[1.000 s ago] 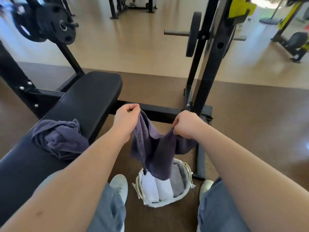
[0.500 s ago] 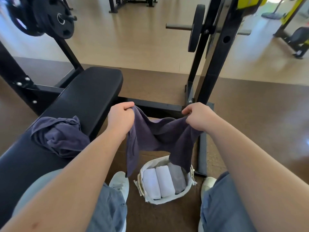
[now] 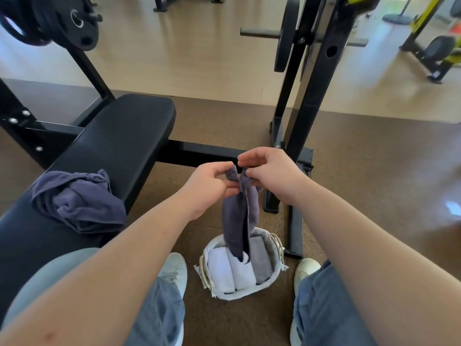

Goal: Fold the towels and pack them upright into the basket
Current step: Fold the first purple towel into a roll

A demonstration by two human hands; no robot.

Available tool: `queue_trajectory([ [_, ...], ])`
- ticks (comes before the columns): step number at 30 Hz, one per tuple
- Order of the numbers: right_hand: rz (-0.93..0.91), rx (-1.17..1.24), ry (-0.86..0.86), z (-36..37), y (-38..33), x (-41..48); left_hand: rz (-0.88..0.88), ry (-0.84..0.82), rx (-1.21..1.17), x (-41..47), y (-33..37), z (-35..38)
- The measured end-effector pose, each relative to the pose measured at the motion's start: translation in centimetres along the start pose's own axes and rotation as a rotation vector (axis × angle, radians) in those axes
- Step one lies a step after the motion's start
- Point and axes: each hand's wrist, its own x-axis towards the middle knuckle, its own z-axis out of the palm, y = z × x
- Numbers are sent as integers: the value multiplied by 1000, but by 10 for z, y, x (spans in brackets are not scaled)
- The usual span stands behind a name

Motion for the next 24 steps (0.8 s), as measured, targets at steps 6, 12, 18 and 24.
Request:
queue_trajectory([
  [6,-29,33,-53,2,-3,-1,169,65,223,3,-3,-3],
  [12,-69,207,-158,0,-1,-2,351,244,404,3,-2,-1],
  [18,-60,417,-221,-6,-7,-6,396,176,435,1,0,1],
  [24,-14,180,-14,-3,-5,-4,369,219,313,2,0,0],
])
